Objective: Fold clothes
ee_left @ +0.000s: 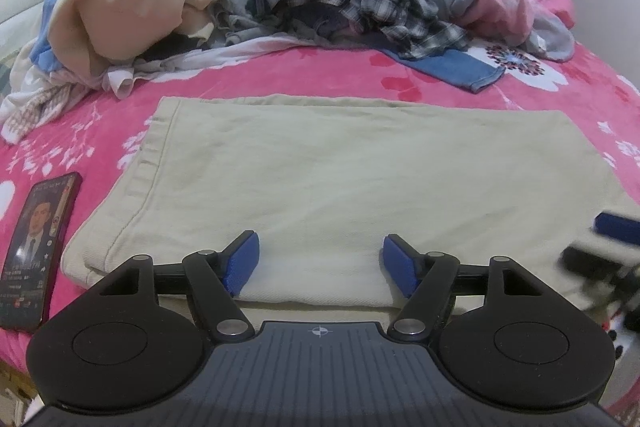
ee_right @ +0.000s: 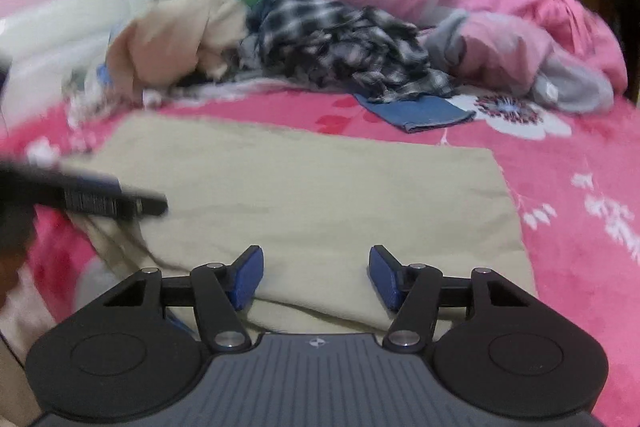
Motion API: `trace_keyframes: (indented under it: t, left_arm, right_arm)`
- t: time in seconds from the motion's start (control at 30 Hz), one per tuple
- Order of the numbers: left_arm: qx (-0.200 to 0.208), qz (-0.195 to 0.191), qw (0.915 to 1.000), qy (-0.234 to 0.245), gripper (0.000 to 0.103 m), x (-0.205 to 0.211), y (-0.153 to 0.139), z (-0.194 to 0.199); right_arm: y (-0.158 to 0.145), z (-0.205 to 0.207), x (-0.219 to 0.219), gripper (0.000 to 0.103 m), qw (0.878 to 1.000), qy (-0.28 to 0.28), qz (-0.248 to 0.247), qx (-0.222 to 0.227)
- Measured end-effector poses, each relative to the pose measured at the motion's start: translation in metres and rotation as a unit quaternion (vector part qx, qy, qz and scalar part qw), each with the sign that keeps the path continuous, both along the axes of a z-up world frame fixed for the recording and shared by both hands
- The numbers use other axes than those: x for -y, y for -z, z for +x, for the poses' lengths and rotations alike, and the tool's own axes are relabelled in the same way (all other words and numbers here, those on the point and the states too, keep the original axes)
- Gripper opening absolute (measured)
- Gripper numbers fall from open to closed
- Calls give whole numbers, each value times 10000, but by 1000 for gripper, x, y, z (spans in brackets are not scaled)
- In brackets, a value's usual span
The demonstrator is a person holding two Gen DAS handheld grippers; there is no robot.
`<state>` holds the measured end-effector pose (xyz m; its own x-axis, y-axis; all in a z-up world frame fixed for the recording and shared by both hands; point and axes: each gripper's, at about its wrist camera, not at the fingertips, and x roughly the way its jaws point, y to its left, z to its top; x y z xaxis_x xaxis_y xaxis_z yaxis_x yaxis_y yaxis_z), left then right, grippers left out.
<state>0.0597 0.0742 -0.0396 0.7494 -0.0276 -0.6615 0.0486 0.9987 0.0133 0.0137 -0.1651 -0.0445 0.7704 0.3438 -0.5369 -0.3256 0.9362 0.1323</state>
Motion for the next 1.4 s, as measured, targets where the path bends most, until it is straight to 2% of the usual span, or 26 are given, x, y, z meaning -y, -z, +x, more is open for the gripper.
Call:
trace_keyframes:
  t: [0.1, 0.17, 0.27, 0.37, 0.43, 0.5, 0.6, 0.67, 0.77, 0.83, 0.9, 0.97, 1.07, 1.13, 1.3, 1.4]
  left_arm:
    - [107, -112, 9999, 57, 70, -4, -1, -3]
    - [130, -119, 9998, 70, 70, -7, 0, -2]
    - [161, -98, 9998, 74, 70, -9, 2, 1]
    - [188, -33, 9998, 77, 70, -9, 4, 2]
    - [201, 34, 9997, 92, 71, -8, 5, 2]
    - [214, 75, 9997, 94, 72, -7, 7, 2]
    - [224, 66, 9997, 88, 73, -9, 8, 3]
    - [233, 45, 9997, 88, 73, -10, 9, 3]
    - [269, 66, 9996, 111, 74, -10, 11, 3]
    - [305, 86, 9994, 133, 75, -10, 13, 3]
    - [339, 104, 9992, 164, 75, -11, 13, 3]
    - [378, 98, 9990, 196, 75, -11, 14, 1]
    - [445, 90, 9987, 240, 76, -13, 16, -1]
    - [490, 80, 9984, 263, 76, -14, 17, -1]
    - [611, 49, 9976, 335, 76, -16, 21, -4]
    - [660, 24, 9970, 391, 77, -18, 22, -4]
  right_arm:
    - [-15, 6, 43, 62, 9968, 409, 686, -24]
    - [-4, 24, 73, 62, 9890, 622, 1237, -519]
    - [11, 51, 118, 63, 9662, 933, 2048, -1255]
    - [27, 77, 160, 58, 9318, 1205, 2818, -1947]
    - [37, 87, 162, 57, 9194, 1087, 3138, -2109]
    - [42, 98, 161, 55, 9136, 922, 3267, -2239]
    - [45, 101, 158, 43, 9122, 800, 3246, -2367]
    - [50, 92, 160, 30, 9053, 696, 3341, -2528]
    - [55, 77, 162, 25, 8988, 553, 3479, -2609]
    - [54, 76, 160, 24, 8997, 504, 3468, -2604]
    - [49, 77, 158, 16, 8976, 413, 3557, -2570]
    - [37, 76, 157, 11, 8928, 190, 3849, -2334]
    - [13, 74, 153, 10, 8865, -64, 4173, -2000]
    - [-5, 74, 146, 10, 8879, -207, 4200, -1865]
    - [-45, 76, 121, 10, 9019, -482, 3972, -1626]
    - [-66, 76, 104, 10, 9058, -675, 3888, -1542]
